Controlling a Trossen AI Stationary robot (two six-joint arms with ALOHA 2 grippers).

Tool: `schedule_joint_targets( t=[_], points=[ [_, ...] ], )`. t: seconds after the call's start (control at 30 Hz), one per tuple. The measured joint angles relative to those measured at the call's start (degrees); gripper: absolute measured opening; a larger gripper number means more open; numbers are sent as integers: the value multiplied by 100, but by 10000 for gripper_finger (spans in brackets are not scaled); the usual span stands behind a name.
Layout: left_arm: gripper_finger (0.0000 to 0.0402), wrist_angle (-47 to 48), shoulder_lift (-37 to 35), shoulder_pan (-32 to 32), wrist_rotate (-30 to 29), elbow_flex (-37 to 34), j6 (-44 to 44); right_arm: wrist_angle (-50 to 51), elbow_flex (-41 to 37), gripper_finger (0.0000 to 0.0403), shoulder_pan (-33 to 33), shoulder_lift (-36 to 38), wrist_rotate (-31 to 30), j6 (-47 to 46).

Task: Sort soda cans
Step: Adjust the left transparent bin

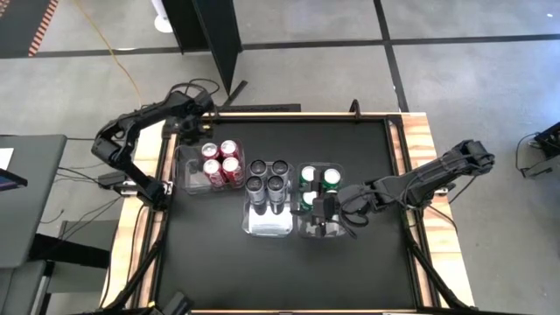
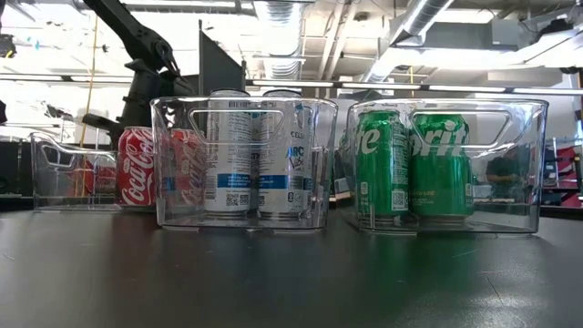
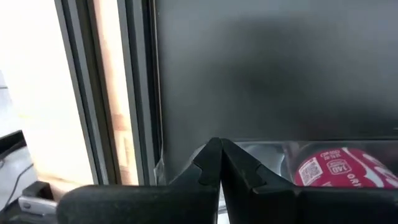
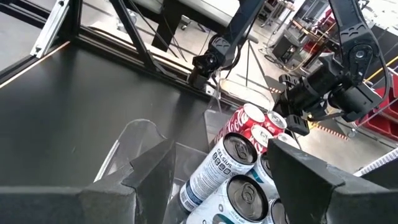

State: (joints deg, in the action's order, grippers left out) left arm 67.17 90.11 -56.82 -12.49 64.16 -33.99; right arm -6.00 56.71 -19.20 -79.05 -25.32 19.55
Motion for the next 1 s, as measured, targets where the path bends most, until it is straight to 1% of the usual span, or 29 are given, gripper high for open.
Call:
schedule_joint_targets(
  t=[0.2,0.57,0.9,1.0],
  points=[
    [0,252,0,32,169,2,-148,40,0,270,-71,0,0,0],
    [0,814,0,135,262,2,-460,44,0,270,-70,0,0,1],
    [0,884,0,223,347,2,-488,80,0,270,-70,0,0,0],
    [0,874,0,227,283,2,-486,127,0,270,-70,0,0,-1]
  ],
)
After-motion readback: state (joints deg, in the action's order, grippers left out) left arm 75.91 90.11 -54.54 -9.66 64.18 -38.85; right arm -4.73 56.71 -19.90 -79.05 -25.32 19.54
